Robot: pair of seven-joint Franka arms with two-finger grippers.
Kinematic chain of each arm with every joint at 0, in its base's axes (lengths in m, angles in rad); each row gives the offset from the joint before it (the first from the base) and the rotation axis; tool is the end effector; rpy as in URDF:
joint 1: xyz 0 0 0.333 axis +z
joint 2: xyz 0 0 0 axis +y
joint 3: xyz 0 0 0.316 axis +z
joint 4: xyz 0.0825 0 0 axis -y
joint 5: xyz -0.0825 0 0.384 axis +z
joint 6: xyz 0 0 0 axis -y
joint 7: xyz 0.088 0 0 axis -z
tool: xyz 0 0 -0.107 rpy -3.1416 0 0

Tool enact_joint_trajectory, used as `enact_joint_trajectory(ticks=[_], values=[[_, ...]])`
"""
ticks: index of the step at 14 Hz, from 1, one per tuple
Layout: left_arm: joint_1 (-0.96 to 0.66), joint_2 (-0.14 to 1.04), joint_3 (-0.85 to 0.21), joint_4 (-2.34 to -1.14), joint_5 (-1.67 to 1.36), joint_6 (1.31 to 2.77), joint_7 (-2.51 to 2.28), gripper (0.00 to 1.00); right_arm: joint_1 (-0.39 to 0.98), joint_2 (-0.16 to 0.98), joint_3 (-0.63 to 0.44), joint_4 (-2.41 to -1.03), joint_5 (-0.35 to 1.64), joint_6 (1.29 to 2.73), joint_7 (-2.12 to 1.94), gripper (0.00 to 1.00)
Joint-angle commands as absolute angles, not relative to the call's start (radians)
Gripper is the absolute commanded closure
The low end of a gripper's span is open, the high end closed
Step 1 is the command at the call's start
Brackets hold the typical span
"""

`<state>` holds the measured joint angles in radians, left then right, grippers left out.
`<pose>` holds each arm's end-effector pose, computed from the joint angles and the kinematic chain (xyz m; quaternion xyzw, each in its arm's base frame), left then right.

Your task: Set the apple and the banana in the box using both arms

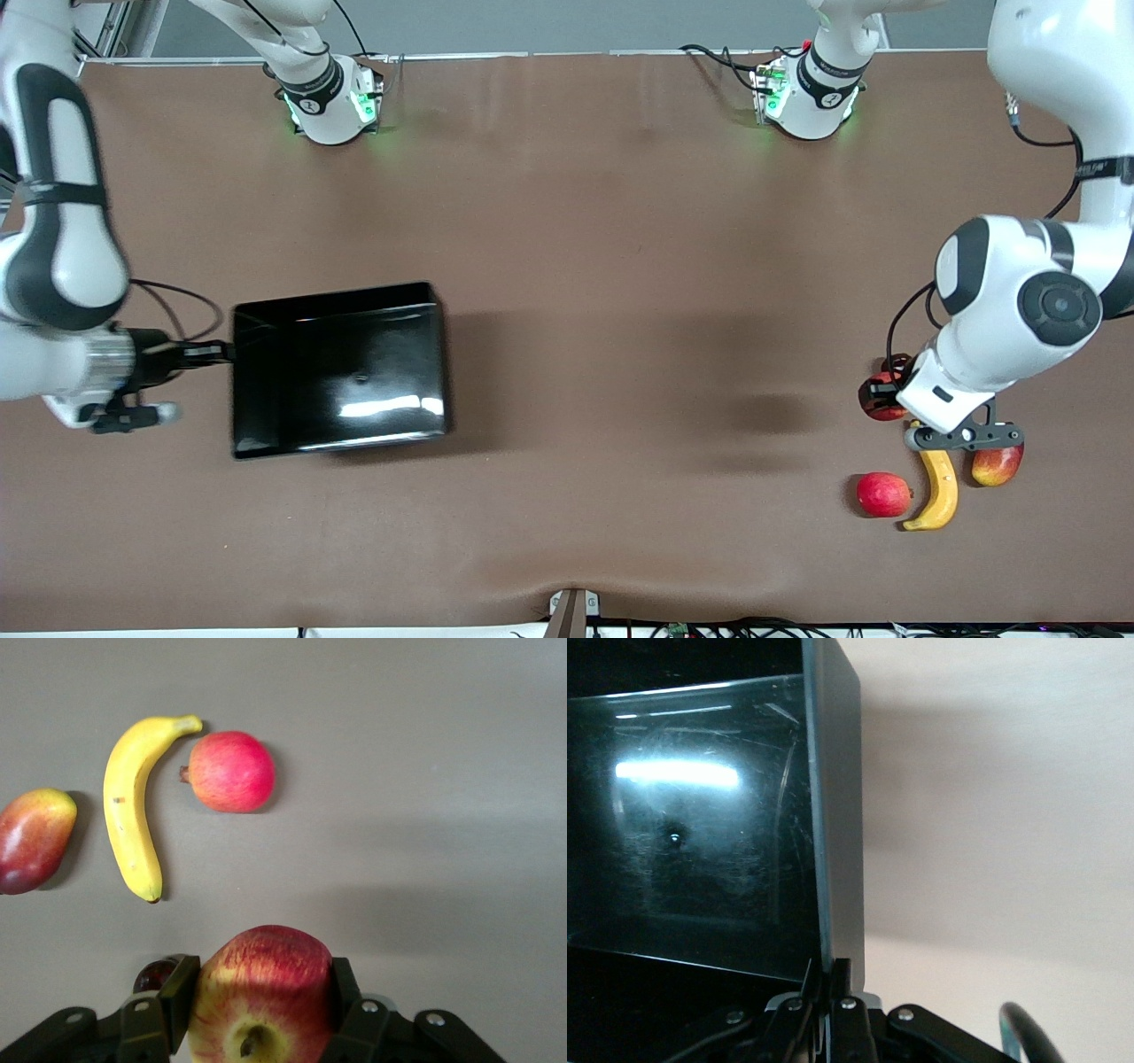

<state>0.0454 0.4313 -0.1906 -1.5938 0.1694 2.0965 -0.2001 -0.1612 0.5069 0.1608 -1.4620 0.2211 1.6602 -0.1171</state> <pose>0.6797 -0.0743 0.3952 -0.9986 0.0020 -0.0458 0.0282 0.6638 0.0049 0.3751 -0.9774 -0.0268 0.1407 0.1553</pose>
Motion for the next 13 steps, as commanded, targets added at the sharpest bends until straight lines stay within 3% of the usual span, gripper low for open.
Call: enact_joint_trajectory(ticks=[1,5,9,13], values=[[0.049,0.358,-0.225,-1.611,0.176,2.043,-0.233,1.00,-0.016,0.488,0.150,-1.459,0.256,1.663,0.114,1.00],[0.051,0.327,-0.320,-1.611,0.176,2.017,-0.397,1.00,0.204,0.500,0.149,-1.457,0.258,1.831,0.421,1.00],[0.037,0.340,-0.443,-1.598,0.189,2.017,-0.639,1.00,0.412,0.590,0.149,-1.457,0.247,2.053,0.638,1.00],[-0.052,0.359,-0.454,-1.606,0.196,2.022,-0.725,1.00,0.498,0.679,0.147,-1.457,0.244,2.202,0.640,1.00]])
